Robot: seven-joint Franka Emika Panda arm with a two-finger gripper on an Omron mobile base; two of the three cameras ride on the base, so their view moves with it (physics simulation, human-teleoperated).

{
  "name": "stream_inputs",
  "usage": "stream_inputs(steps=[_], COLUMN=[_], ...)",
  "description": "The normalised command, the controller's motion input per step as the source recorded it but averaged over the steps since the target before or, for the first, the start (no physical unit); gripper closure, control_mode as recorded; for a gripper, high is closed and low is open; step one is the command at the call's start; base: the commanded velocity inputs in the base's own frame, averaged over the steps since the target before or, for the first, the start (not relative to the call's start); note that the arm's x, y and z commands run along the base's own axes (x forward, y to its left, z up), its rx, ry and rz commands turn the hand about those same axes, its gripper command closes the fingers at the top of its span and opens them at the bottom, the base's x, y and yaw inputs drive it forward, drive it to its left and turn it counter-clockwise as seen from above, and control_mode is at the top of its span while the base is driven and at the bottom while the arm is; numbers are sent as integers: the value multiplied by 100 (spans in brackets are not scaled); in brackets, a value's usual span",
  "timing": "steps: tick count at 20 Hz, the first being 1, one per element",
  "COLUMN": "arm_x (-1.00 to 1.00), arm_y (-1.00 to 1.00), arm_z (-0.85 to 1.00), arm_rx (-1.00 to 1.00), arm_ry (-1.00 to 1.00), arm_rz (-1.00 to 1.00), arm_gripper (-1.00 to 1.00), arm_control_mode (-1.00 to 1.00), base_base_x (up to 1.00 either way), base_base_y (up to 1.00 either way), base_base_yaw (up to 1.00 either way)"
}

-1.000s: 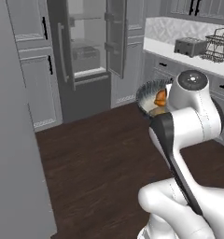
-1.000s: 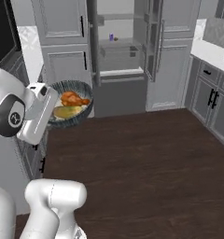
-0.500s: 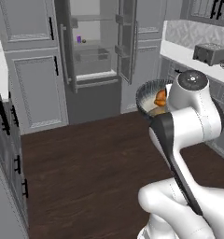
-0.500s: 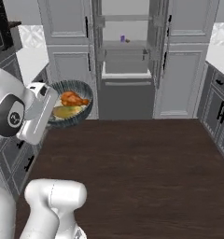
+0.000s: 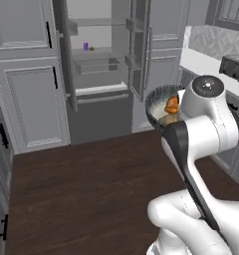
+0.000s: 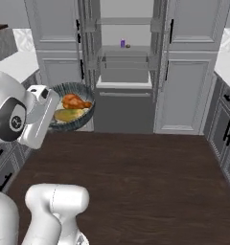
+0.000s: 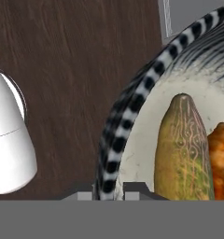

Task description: Pick the chicken drumstick and cucumber from their plates and place them in the bowl. Then put the bowl in the fridge.

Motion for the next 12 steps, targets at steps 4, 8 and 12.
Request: stream_inputs(steps=[4,8,12], arm_x=[0,0,0], arm_y=[0,0,0], arm_z=[0,0,0], arm_rx=[0,0,0], arm_ry=[0,0,0], arm_rz=[0,0,0], arm_gripper=[100,100,100], arm_control_mode=[100,100,100], base_base_x=[100,87,77], base_base_y=[-28,-48,-37], base_base_yaw=[18,27,18])
